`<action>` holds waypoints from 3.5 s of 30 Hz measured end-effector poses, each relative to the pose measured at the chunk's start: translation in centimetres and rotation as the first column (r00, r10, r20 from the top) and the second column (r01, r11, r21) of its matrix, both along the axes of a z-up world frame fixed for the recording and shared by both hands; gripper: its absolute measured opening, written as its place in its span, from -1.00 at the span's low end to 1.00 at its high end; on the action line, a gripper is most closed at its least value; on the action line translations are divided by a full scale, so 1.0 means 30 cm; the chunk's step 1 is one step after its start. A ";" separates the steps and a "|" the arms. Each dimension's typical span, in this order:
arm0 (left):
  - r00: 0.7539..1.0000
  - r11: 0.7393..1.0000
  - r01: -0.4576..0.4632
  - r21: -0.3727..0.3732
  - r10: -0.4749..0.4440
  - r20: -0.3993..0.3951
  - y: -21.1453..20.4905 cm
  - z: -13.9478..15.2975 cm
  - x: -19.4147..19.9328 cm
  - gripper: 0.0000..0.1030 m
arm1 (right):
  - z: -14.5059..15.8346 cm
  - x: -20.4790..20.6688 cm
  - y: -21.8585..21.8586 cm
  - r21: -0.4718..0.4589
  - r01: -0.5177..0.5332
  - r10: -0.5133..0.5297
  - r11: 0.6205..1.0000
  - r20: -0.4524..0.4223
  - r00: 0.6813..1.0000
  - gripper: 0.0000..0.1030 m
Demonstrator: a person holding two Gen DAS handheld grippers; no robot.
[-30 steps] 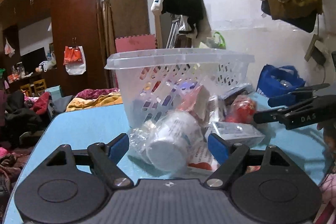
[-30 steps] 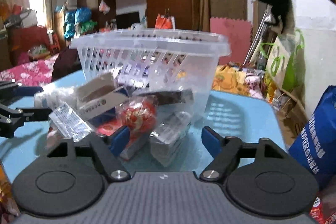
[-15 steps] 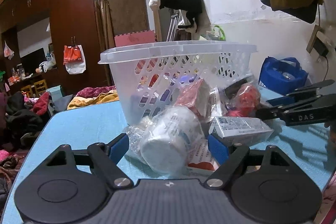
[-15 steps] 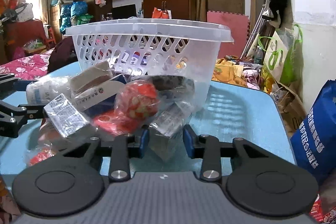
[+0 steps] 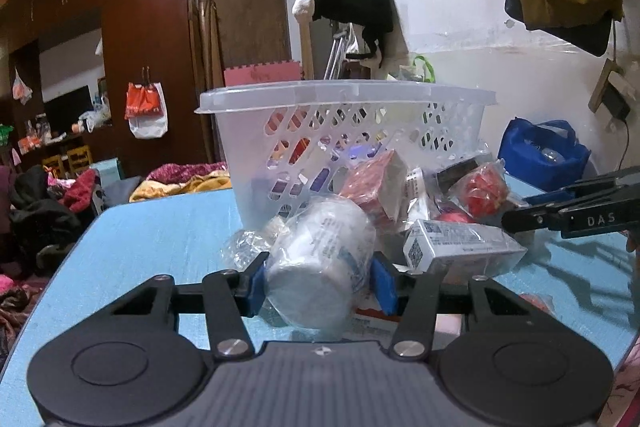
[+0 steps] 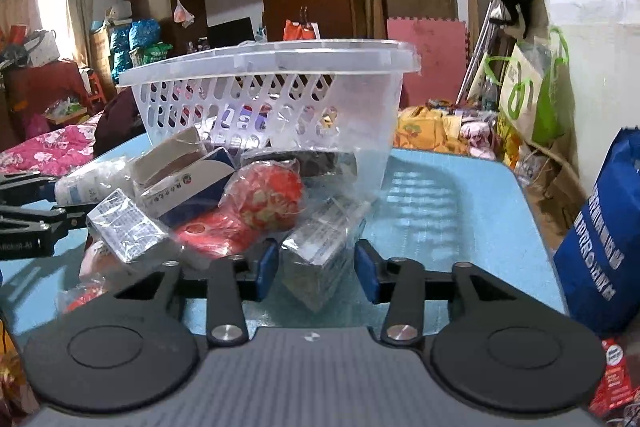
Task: Organize objects
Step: 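Grasp a wrapped white jar with the left gripper while the right grasps a clear-wrapped white box, then carry both items over the basket and open both grippers, then grasp a white medicine box with the left gripper while the right grasps a red wrapped ball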
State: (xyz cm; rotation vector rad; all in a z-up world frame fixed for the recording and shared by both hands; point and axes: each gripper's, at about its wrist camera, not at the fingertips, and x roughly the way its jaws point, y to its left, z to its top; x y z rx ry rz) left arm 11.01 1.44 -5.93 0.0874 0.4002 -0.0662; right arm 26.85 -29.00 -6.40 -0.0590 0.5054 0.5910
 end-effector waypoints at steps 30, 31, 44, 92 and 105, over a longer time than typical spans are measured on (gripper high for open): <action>0.990 0.995 0.002 -0.098 0.012 0.139 0.077 0.049 -0.125 0.08 | 0.079 -0.193 -0.102 0.142 -0.040 0.013 0.989 0.183 0.983 -0.34; 0.989 0.995 0.003 -0.104 0.012 0.145 0.080 0.052 -0.129 0.08 | 0.082 -0.201 -0.106 0.144 -0.041 0.013 0.989 0.191 0.982 -0.34; 0.985 0.990 0.036 -0.136 -0.012 0.170 0.095 0.090 -0.139 0.08 | 0.115 -0.217 -0.108 0.166 -0.085 0.046 0.983 0.227 0.973 -0.33; 0.994 0.997 0.075 -0.028 -0.077 -0.072 -0.192 0.006 0.024 0.48 | 0.021 0.066 0.044 -0.050 -0.030 0.029 0.998 -0.016 0.999 0.76; 0.997 0.998 0.057 -0.034 -0.055 0.059 -0.127 0.068 -0.075 0.47 | 0.017 0.065 0.030 -0.050 -0.011 0.011 0.999 0.004 1.000 -0.06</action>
